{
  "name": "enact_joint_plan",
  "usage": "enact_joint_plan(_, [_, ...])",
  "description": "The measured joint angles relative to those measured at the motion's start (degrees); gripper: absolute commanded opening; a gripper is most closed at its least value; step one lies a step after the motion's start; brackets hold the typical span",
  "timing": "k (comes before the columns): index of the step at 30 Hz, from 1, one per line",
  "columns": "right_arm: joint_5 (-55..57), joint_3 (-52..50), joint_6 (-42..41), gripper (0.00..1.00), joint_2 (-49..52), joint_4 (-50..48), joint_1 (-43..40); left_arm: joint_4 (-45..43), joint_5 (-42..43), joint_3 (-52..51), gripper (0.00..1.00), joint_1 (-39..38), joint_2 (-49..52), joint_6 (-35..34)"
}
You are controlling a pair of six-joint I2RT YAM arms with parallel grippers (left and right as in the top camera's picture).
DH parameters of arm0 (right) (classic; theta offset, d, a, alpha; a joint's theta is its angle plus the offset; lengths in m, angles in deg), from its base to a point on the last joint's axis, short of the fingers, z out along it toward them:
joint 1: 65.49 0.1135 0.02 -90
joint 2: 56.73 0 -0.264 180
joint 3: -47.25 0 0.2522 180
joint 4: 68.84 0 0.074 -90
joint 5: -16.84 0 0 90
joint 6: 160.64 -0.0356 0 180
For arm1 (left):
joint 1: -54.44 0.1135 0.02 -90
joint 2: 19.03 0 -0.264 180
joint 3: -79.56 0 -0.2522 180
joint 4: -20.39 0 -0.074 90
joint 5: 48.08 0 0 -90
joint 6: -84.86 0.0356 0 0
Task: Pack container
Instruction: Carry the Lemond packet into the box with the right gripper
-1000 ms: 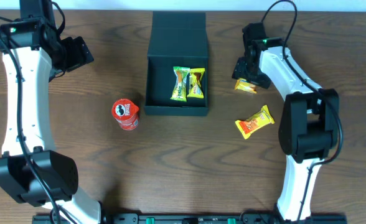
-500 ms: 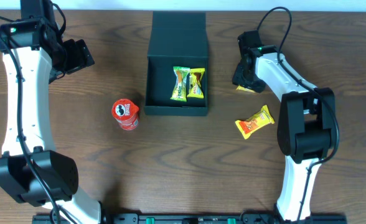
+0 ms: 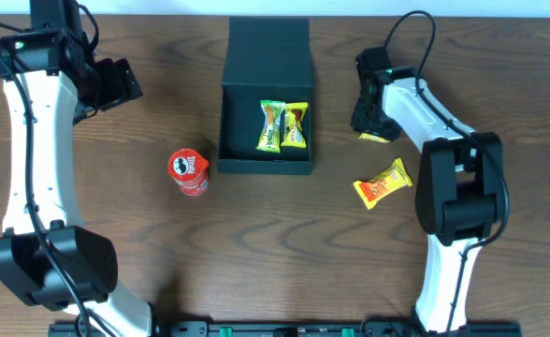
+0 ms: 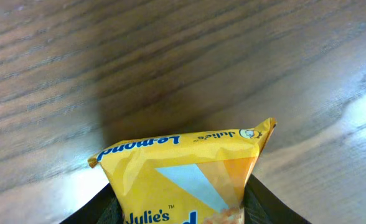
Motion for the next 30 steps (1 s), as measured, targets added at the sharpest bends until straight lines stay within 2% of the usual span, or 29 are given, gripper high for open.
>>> enact_joint_plan(13, [0.96, 27.02, 6.29, 0.39, 0.20, 12.92, 8.79, -2.60, -2.62, 0.00, 0.95, 2.62, 0.00, -2.23])
enact_joint_plan(23, [-3.39, 28.68, 7.21, 0.40, 0.20, 8.96, 19.58, -2.49, -2.58, 0.00, 0.95, 2.62, 0.00, -2.23])
enact_joint_plan(30, [-6.54, 25.94, 6.45, 0.40, 0.20, 2.95, 21.16, -1.09, -2.58, 0.00, 0.96, 2.62, 0.00, -2.23])
